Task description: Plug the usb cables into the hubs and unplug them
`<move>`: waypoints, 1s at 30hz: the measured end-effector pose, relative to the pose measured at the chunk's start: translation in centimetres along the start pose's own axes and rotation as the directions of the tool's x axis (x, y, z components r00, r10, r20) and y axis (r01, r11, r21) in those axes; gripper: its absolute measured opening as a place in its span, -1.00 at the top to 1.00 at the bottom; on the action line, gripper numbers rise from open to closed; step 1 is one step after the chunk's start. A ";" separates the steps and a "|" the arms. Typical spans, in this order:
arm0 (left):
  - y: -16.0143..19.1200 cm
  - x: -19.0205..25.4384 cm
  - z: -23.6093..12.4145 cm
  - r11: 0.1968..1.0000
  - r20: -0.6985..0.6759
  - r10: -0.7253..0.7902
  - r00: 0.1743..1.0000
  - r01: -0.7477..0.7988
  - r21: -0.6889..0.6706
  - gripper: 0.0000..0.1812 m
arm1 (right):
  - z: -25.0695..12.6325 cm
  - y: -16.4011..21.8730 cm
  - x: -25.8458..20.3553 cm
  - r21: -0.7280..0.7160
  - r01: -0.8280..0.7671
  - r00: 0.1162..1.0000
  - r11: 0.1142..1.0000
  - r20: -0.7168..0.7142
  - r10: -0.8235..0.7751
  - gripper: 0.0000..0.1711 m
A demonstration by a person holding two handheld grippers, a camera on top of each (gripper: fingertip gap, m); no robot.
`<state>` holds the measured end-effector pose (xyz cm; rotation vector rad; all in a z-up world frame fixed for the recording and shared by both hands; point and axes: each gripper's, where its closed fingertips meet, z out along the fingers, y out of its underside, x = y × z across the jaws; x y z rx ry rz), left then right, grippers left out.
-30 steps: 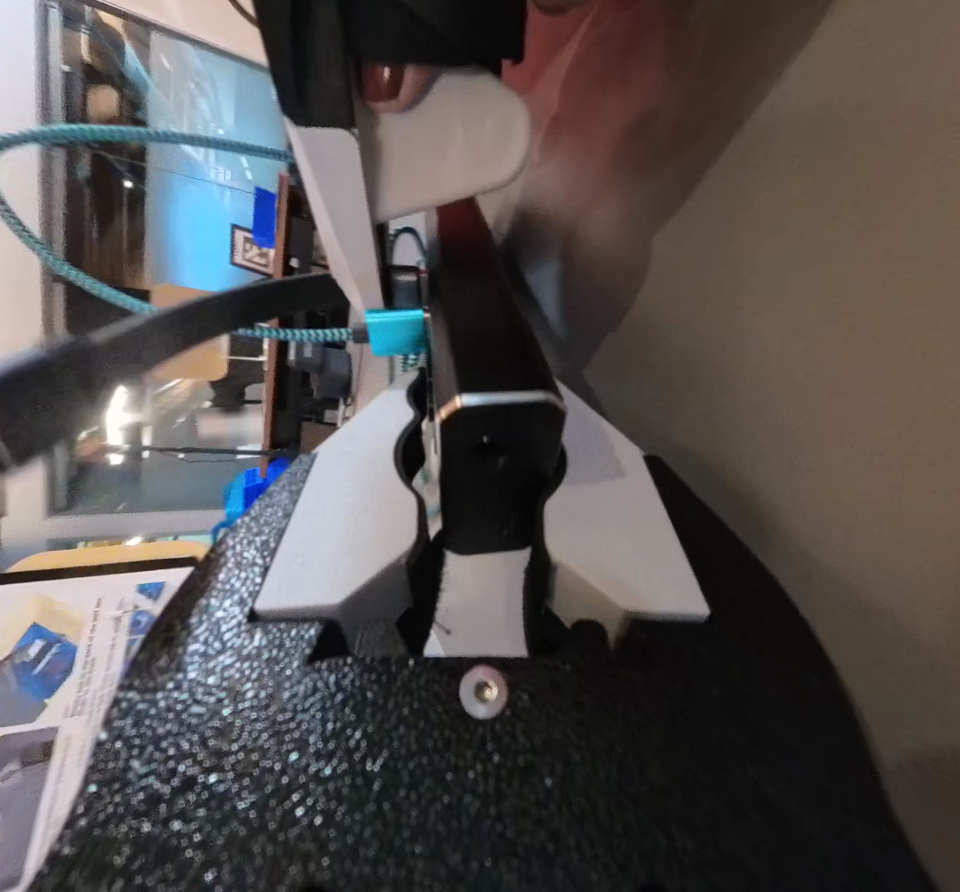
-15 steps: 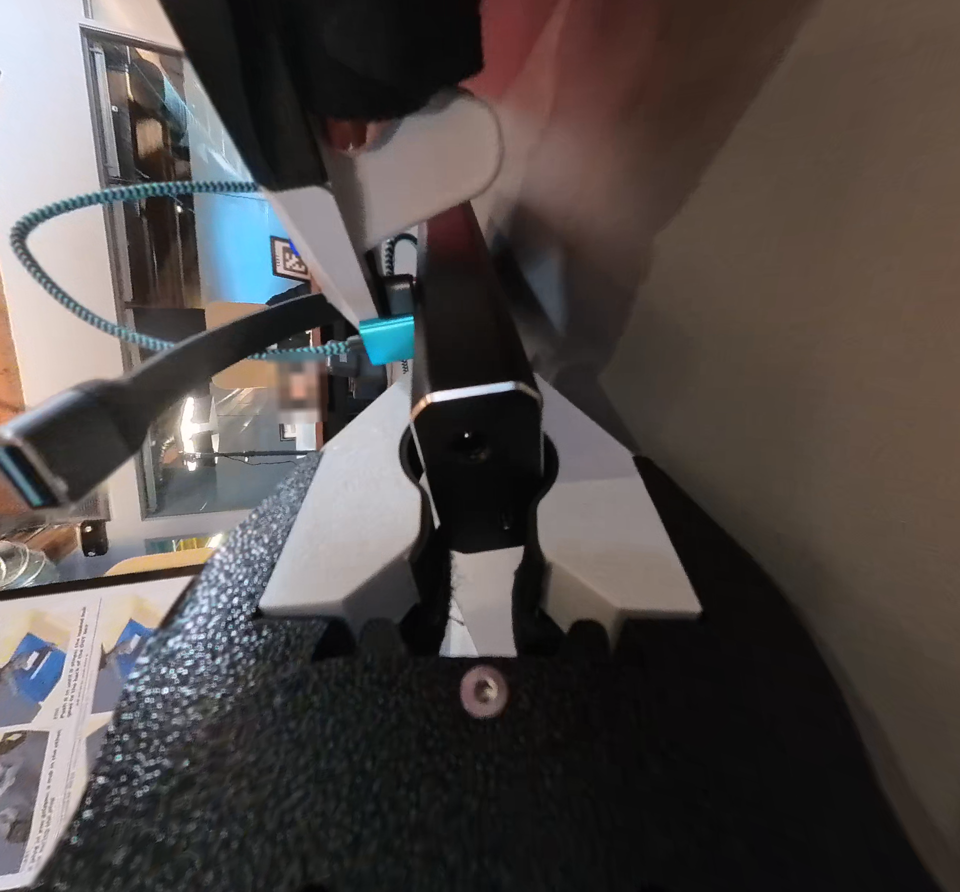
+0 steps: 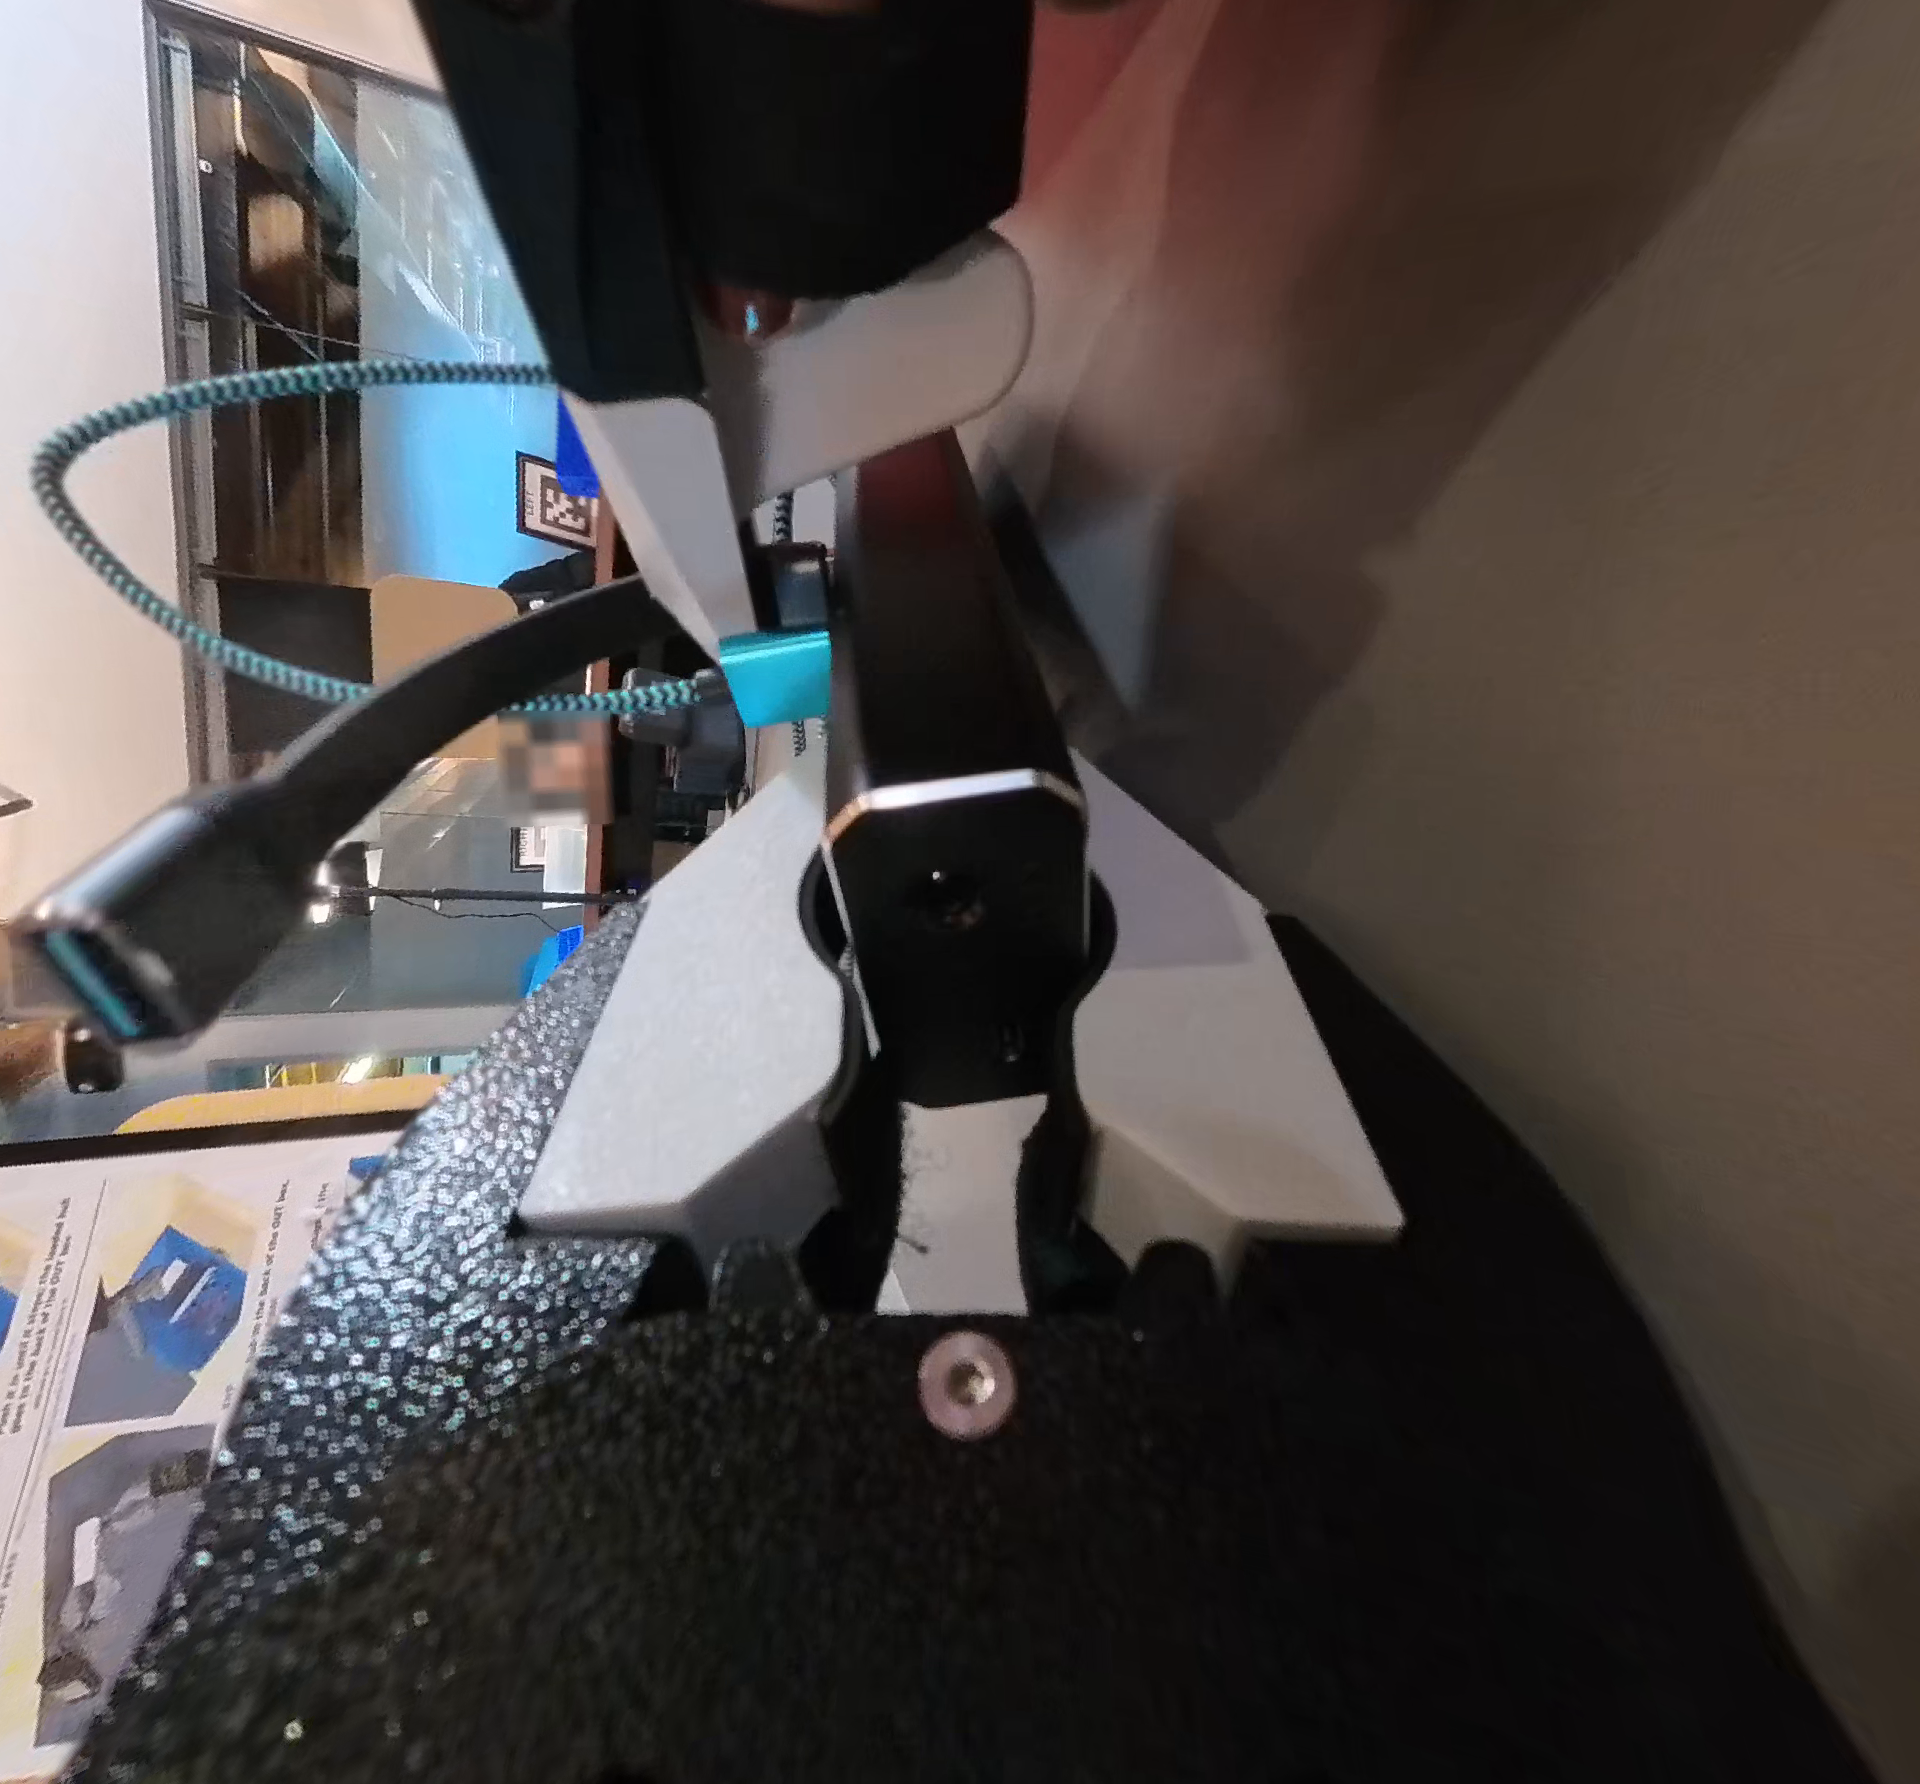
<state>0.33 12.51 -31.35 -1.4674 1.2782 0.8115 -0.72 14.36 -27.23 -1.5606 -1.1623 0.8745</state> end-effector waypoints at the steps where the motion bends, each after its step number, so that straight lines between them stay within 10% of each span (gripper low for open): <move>1: -0.1 0.0 0.1 1.000 0.002 -0.004 1.000 0.004 0.002 0.65 | 0.0 0.0 0.2 0.001 -0.017 1.000 1.000 -0.006 0.017 0.98; 12: -0.3 0.2 0.6 0.999 -0.014 -0.030 0.999 0.030 0.026 0.64 | -0.4 -0.3 0.4 0.037 -0.083 0.996 0.996 0.032 0.082 0.98; 14: -0.4 0.3 0.6 0.999 0.010 0.046 0.999 -0.046 0.024 0.65 | -1.9 -4.2 -1.0 0.278 -0.073 0.993 0.958 0.105 0.045 0.97; 24: -0.3 0.2 0.6 0.995 0.026 0.095 0.995 -0.095 0.012 0.66 | -3.4 -4.6 0.5 0.103 0.107 0.993 0.989 -0.063 -0.101 0.96; 30: -0.3 0.3 0.6 0.994 0.026 0.105 0.994 -0.105 0.020 0.65 | -10.9 -9.1 1.0 -0.032 0.227 0.964 0.973 -0.138 -0.229 0.95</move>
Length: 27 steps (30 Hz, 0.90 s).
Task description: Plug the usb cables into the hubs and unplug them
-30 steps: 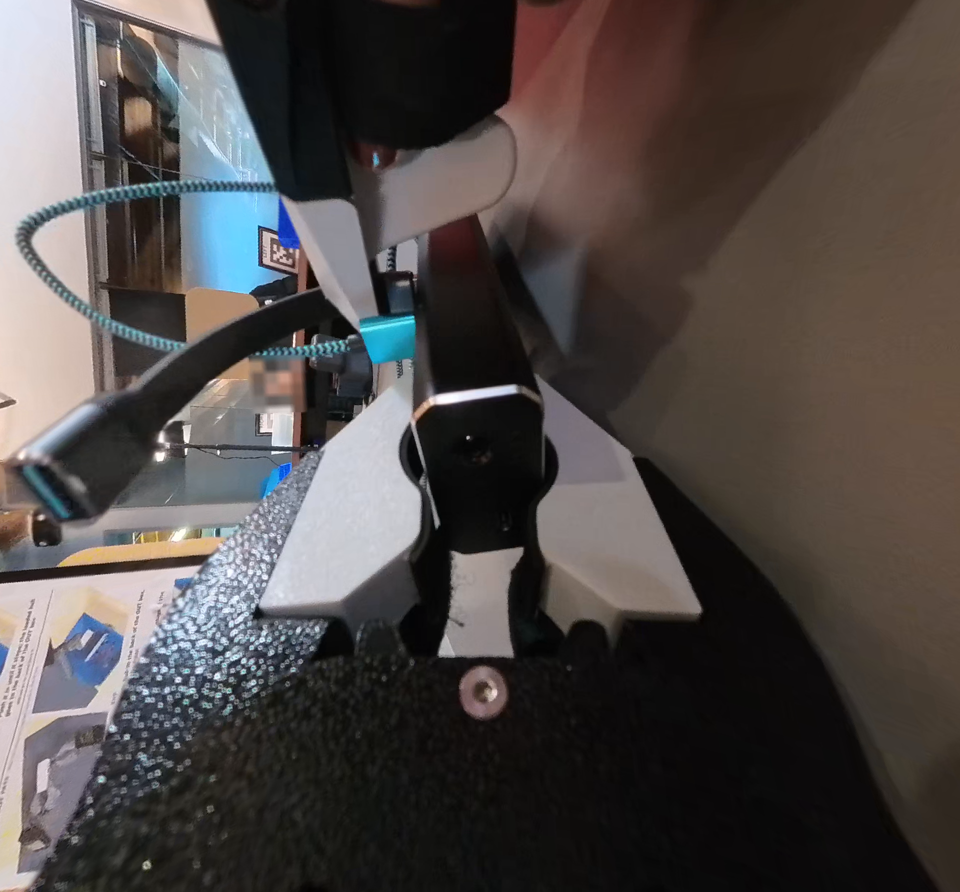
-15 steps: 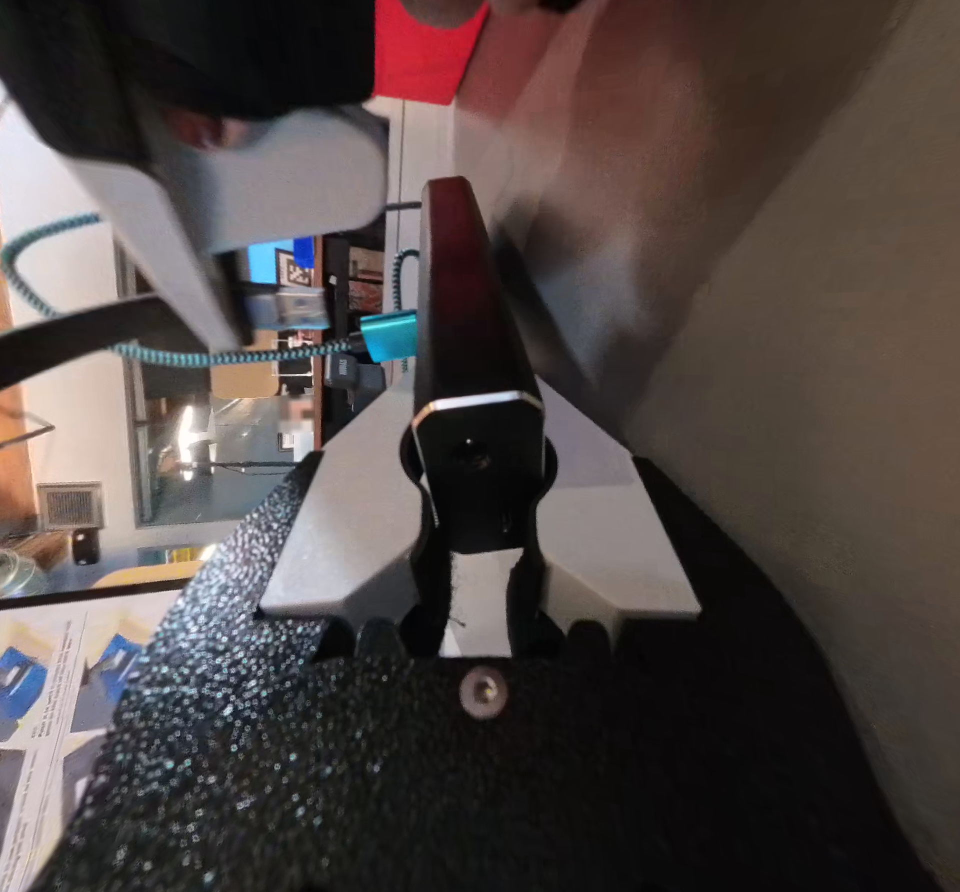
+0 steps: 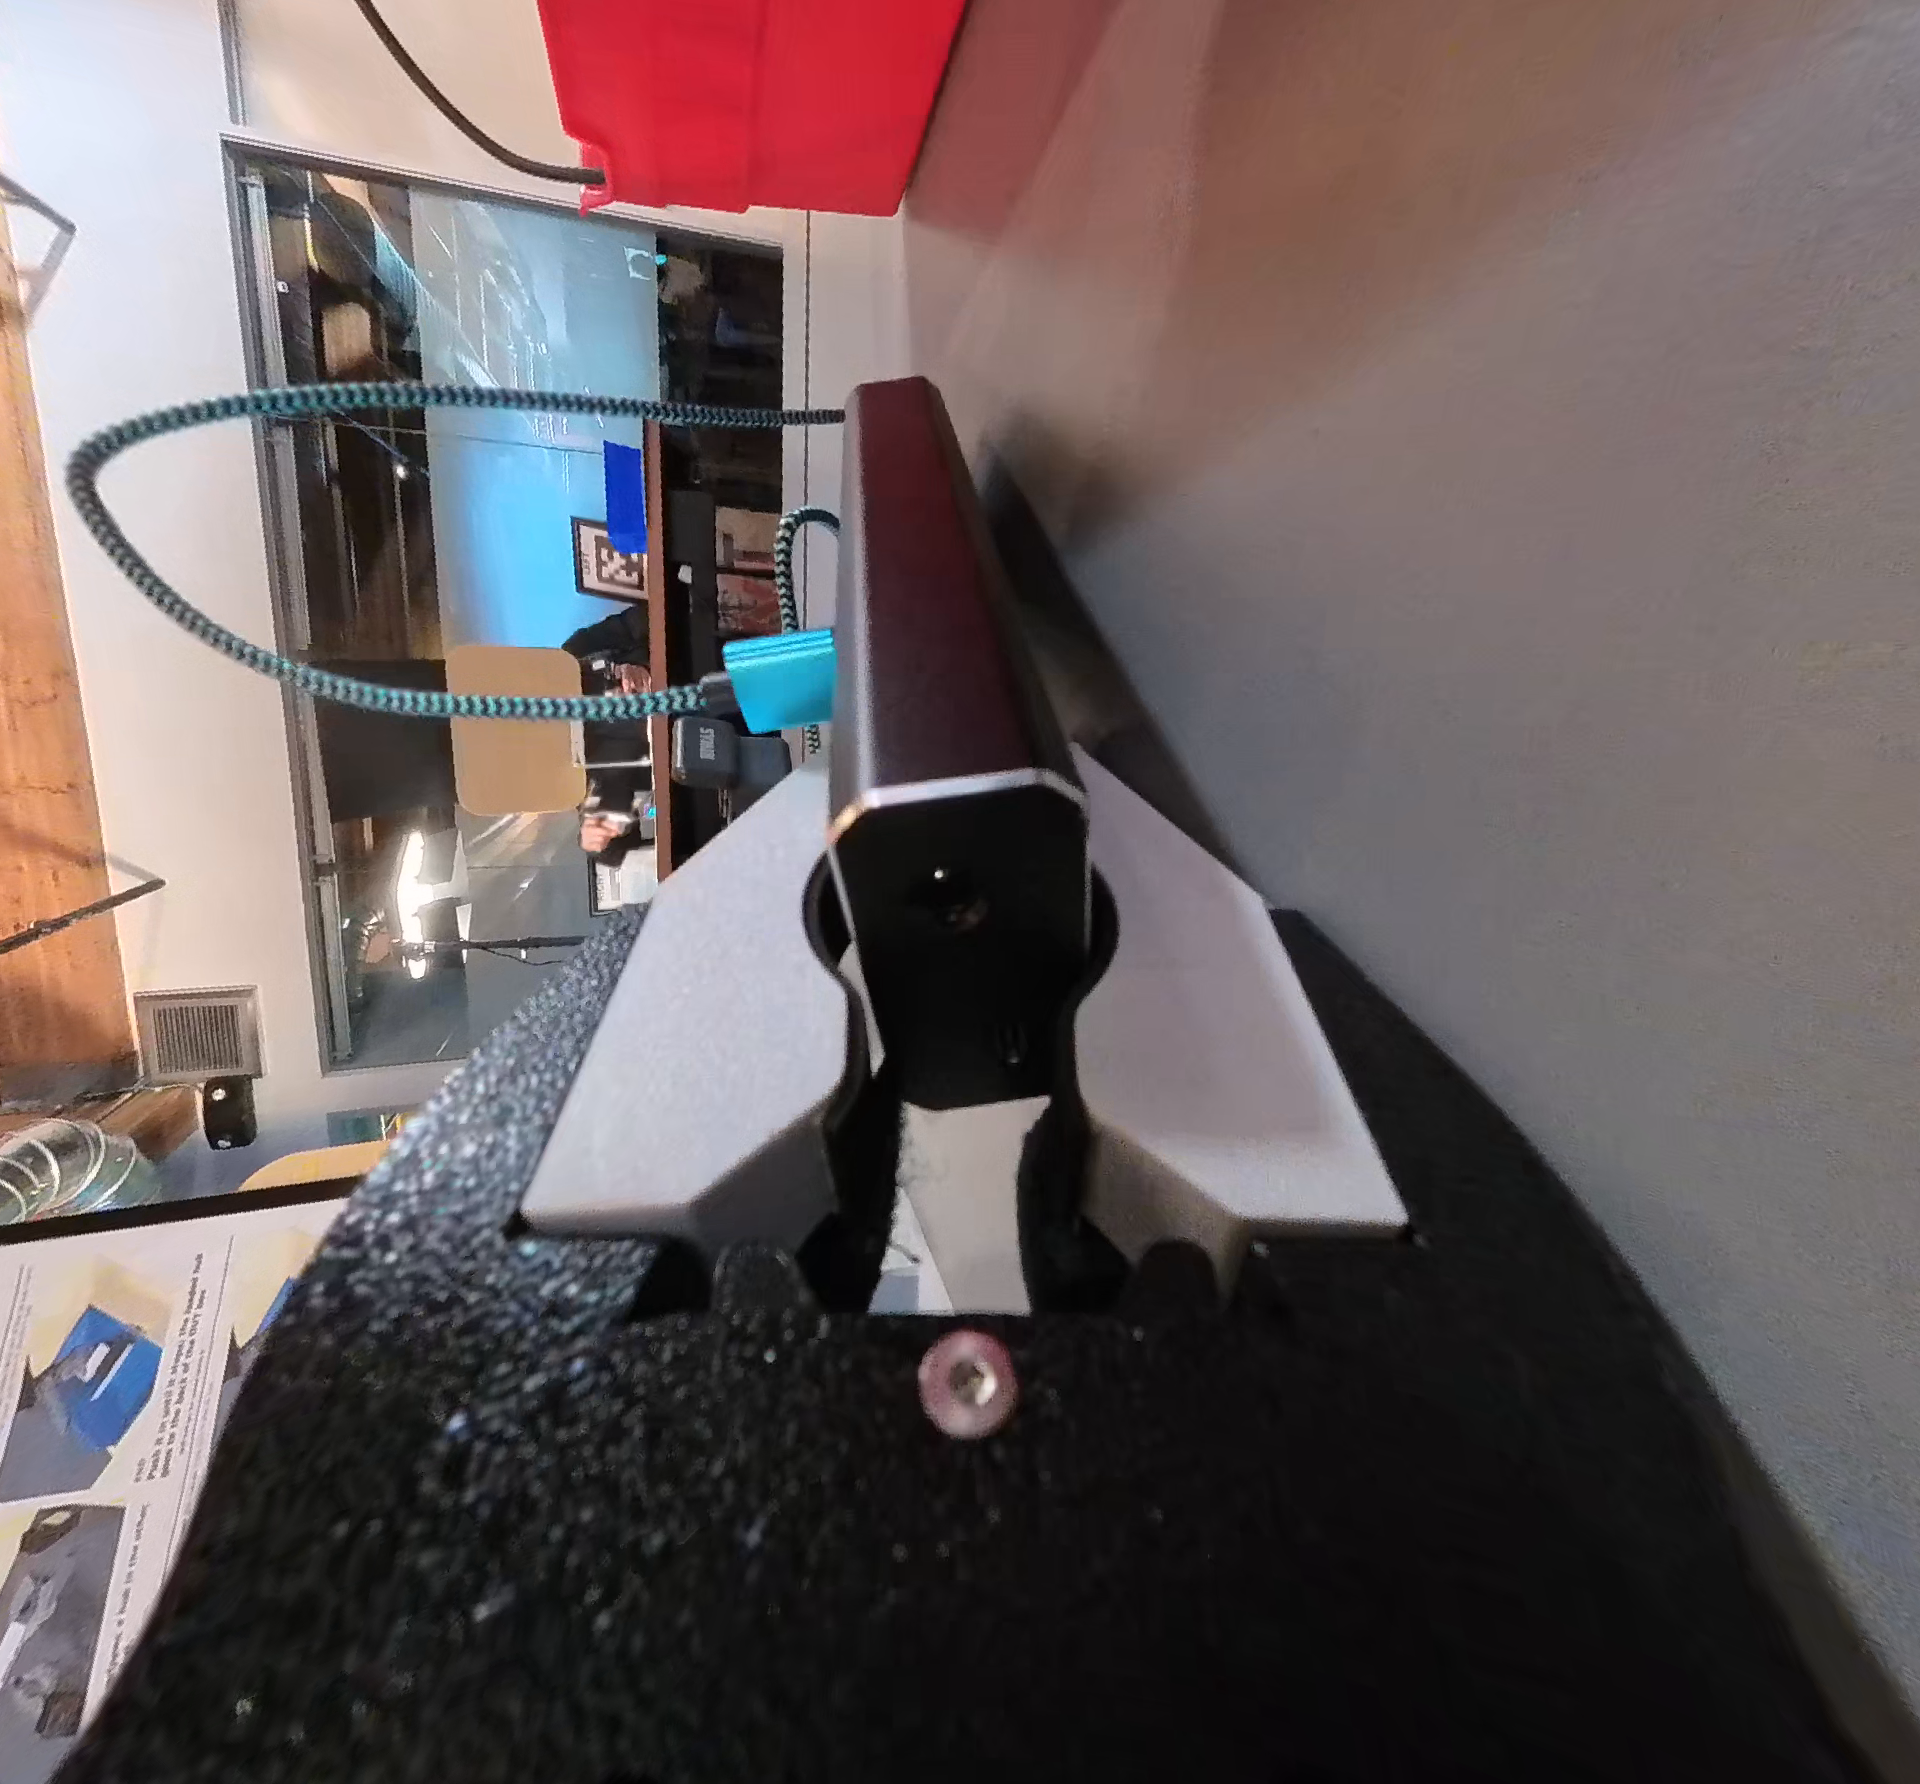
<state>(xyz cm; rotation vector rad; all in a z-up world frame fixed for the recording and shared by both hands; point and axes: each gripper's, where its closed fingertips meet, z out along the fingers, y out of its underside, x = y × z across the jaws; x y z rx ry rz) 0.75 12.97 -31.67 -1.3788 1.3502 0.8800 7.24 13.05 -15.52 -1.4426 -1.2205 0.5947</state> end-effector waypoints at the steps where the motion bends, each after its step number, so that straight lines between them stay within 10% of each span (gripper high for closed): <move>1: 0.0 0.0 0.0 1.000 0.001 0.002 1.000 -0.002 0.001 0.65 | -1.8 -0.2 1.3 -0.016 0.014 0.998 1.000 -0.054 -0.015 0.96; 13: -0.1 -0.1 0.1 1.000 0.003 0.011 1.000 -0.011 0.006 0.65 | -16.9 12.9 14.6 -0.469 -0.251 0.809 0.847 -0.582 -0.083 0.94; 17: -0.2 -0.2 0.1 1.000 0.003 0.012 1.000 -0.012 0.007 0.65 | -16.7 14.9 15.2 -0.498 -0.308 0.801 0.811 -0.596 -0.062 0.49; 23: -0.2 -0.2 0.1 1.000 0.003 0.015 1.000 -0.015 0.006 0.65 | -16.7 8.3 14.1 -0.320 -0.224 0.766 0.921 -0.642 -0.036 0.42; 27: -0.2 -0.3 0.1 1.000 0.004 0.016 1.000 -0.016 0.006 0.65 | -10.9 -0.2 6.3 -0.021 -0.073 0.952 0.997 -0.298 0.063 0.68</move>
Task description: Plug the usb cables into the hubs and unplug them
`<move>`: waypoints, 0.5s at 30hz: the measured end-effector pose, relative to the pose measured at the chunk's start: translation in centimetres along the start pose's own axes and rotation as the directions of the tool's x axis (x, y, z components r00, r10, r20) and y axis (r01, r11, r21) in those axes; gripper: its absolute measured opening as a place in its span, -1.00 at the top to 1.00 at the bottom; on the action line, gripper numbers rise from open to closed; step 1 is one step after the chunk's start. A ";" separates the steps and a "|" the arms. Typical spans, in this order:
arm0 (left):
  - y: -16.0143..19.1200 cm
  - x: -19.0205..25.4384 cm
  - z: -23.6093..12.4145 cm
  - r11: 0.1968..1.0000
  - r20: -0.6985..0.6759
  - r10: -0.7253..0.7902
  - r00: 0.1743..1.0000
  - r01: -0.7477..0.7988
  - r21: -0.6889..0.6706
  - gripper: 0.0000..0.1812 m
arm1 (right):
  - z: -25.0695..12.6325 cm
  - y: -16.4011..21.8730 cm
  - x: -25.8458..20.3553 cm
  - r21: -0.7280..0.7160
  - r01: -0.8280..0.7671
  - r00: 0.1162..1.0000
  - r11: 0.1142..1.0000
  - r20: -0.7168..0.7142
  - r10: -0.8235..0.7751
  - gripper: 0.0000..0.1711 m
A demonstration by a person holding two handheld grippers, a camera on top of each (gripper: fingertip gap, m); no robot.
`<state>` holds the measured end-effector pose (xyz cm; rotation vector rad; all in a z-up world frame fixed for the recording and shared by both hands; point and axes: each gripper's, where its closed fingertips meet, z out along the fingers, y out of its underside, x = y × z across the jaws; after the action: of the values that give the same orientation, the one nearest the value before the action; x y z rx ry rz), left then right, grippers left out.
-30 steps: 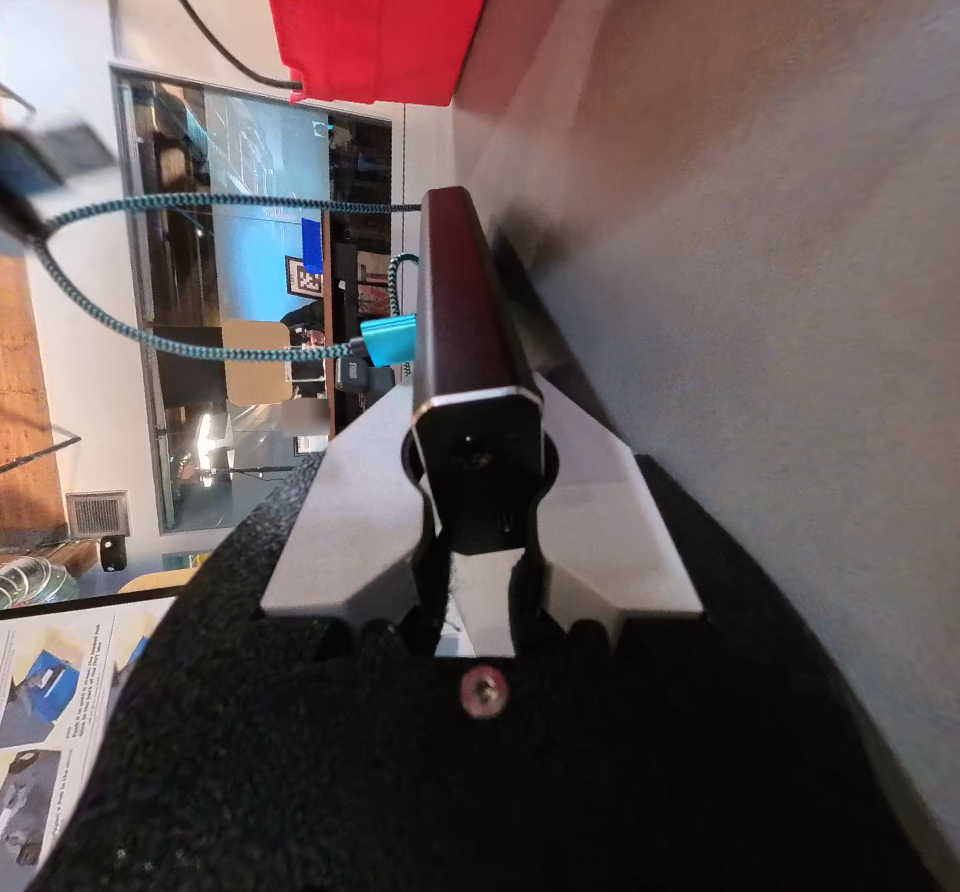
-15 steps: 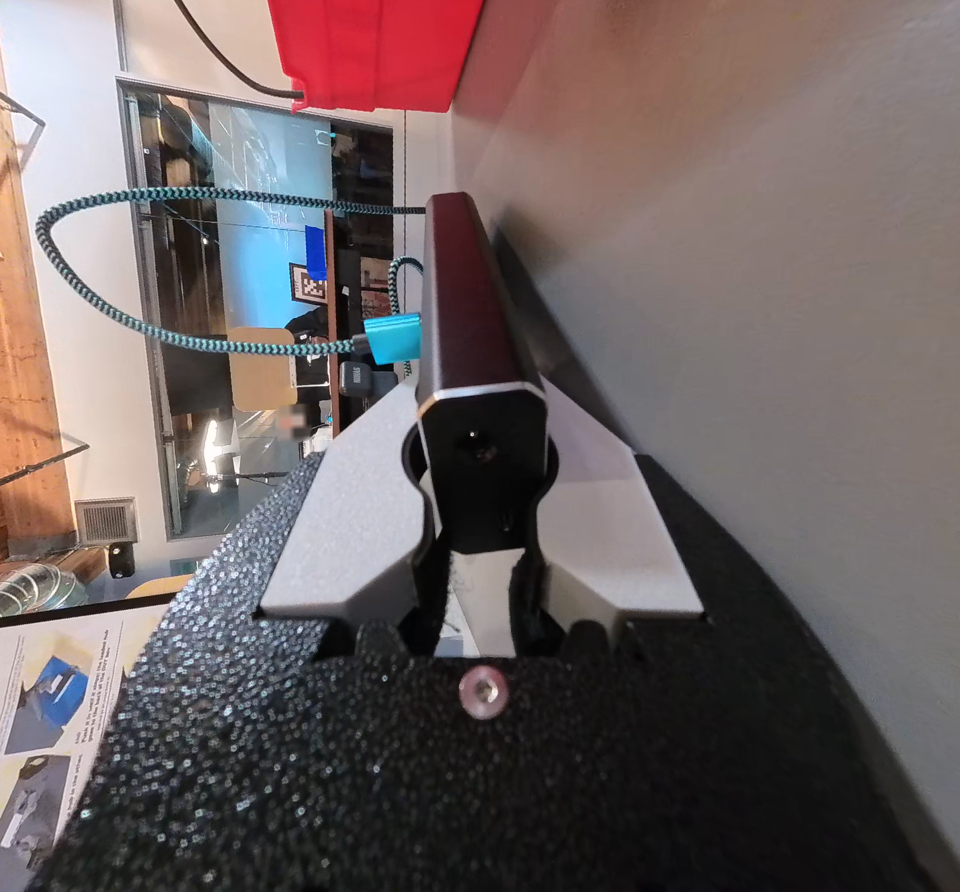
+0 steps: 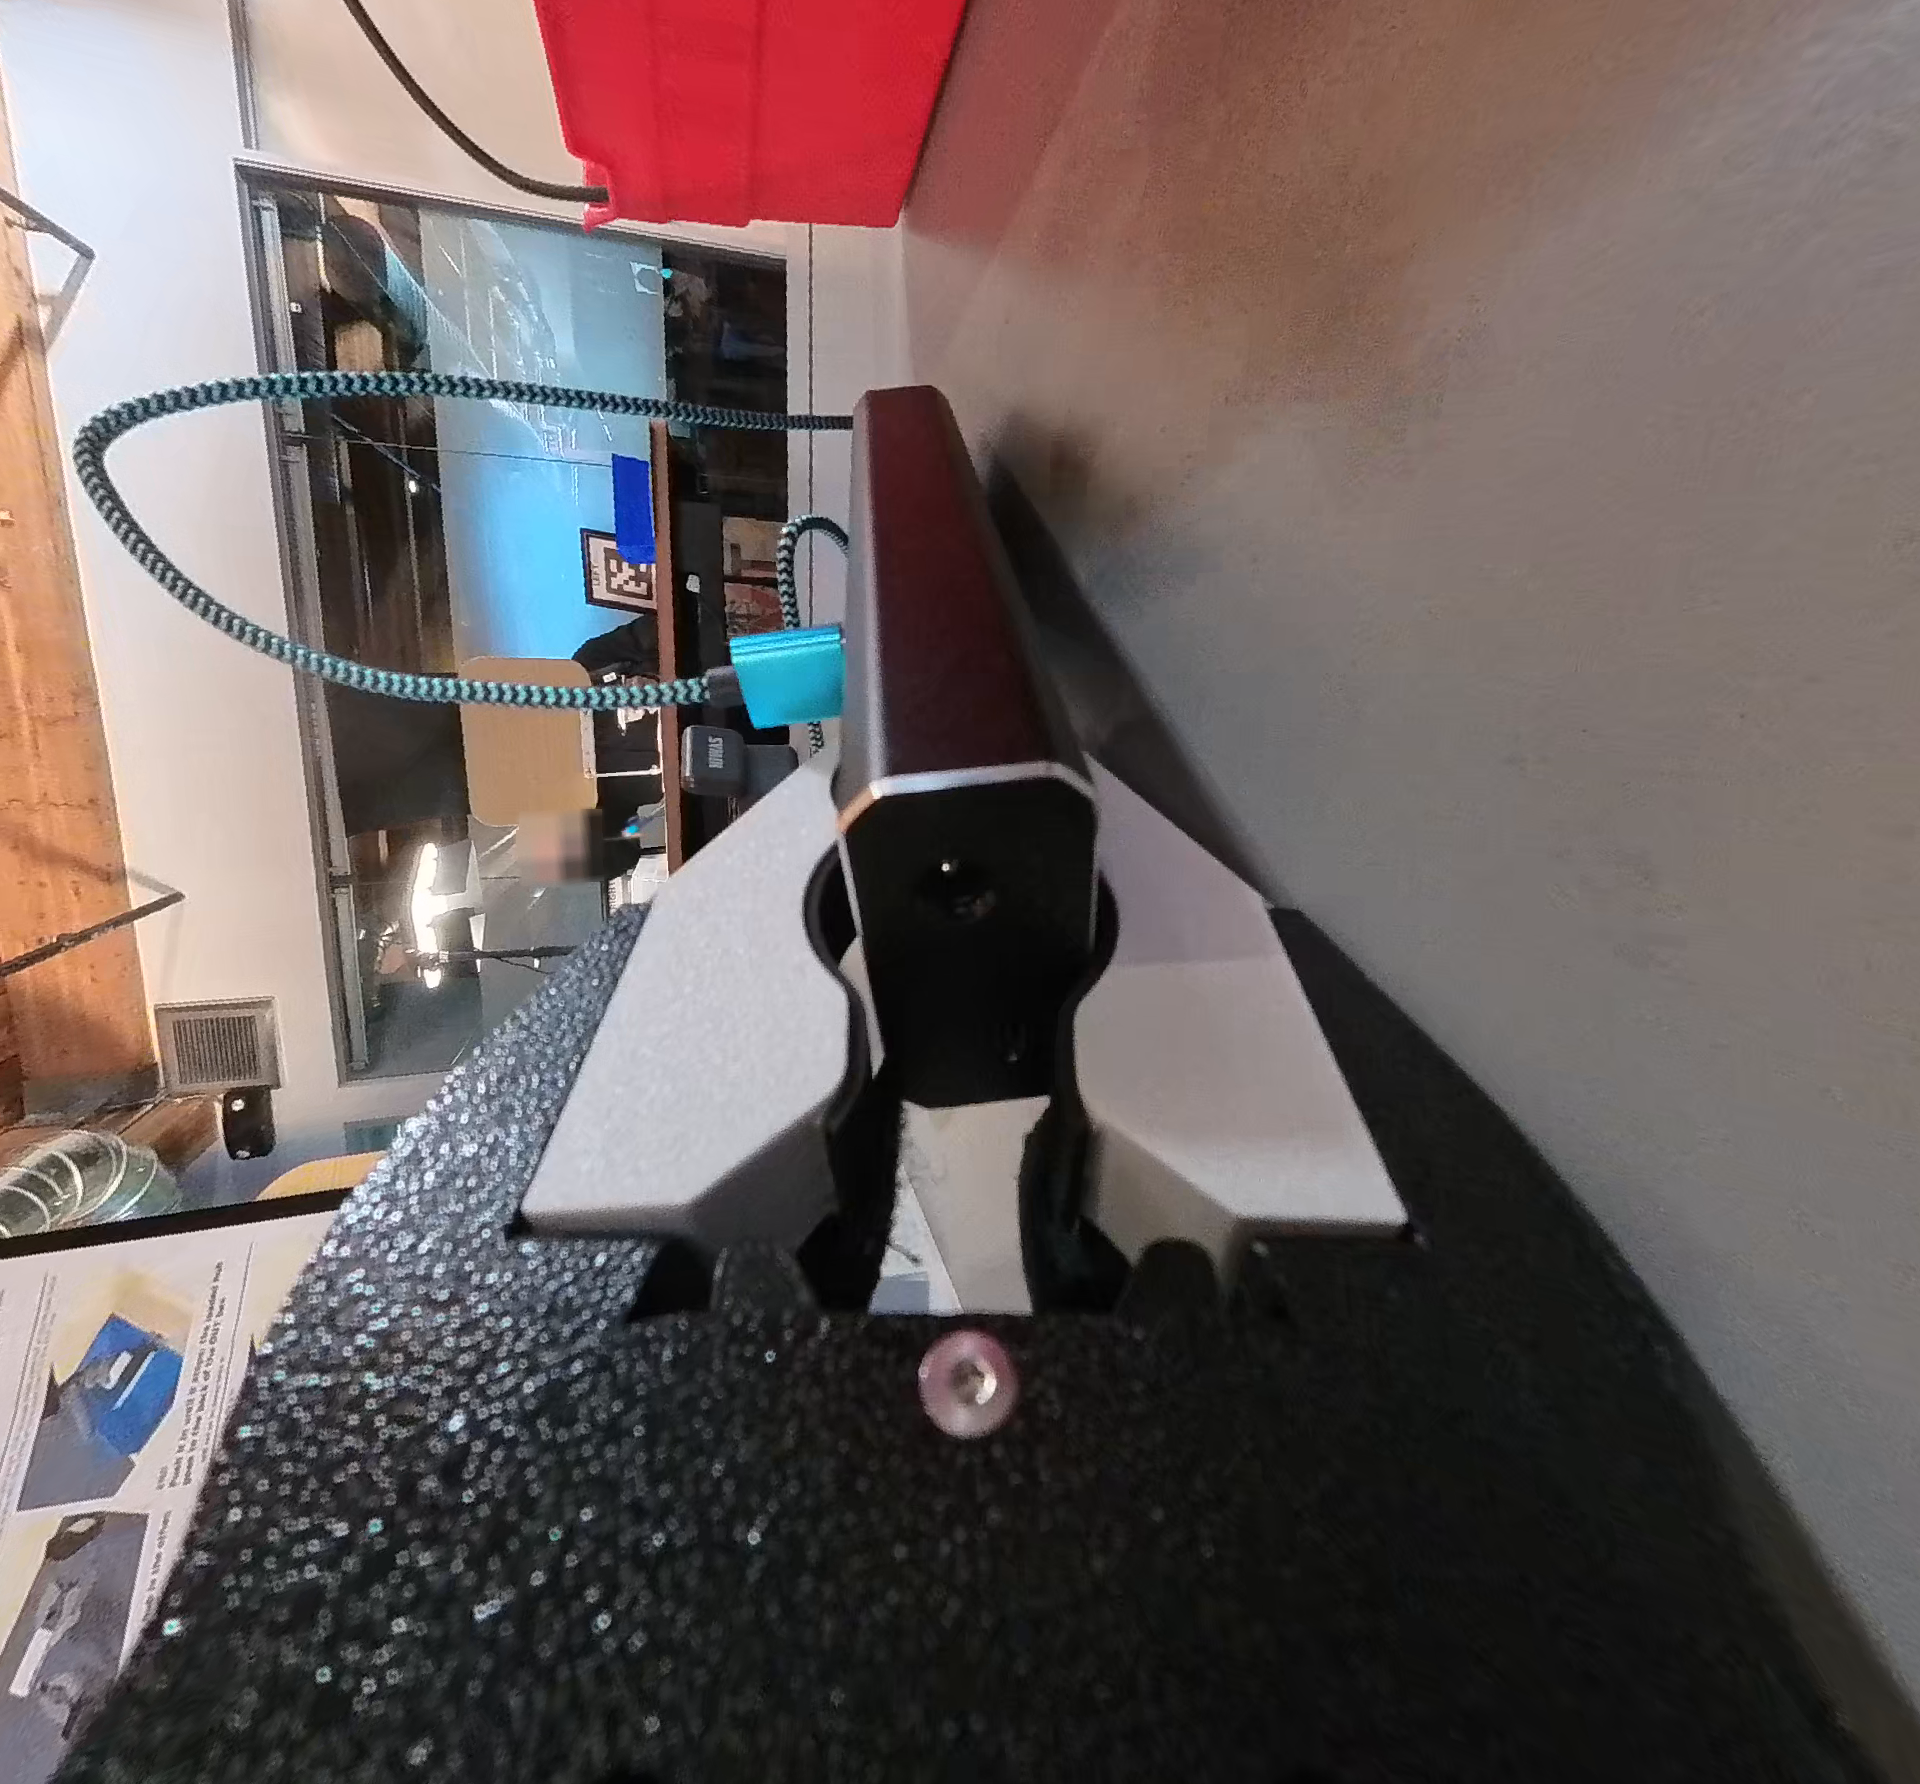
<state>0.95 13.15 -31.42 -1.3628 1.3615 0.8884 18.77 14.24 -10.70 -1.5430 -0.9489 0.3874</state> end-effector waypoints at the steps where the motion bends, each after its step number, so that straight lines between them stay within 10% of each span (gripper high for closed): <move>1: 0.0 0.0 0.0 1.000 0.000 0.000 1.000 0.000 0.000 0.65 | 0.9 -1.1 -3.0 0.040 -0.019 0.992 0.999 0.125 0.014 0.70; 4: 0.0 0.0 0.0 1.000 0.000 -0.001 1.000 0.001 0.000 0.65 | 4.7 -0.2 -10.2 -0.060 -0.026 0.925 0.998 0.377 0.047 0.70; 15: 0.2 -0.1 0.0 1.000 0.000 -0.001 1.000 0.001 -0.010 0.65 | 14.5 10.2 -17.6 -0.386 -0.070 0.834 0.920 0.483 0.266 0.77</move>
<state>0.75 13.19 -31.33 -1.3713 1.3579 0.8949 1.19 11.30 -28.28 -1.9063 -1.3684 0.8414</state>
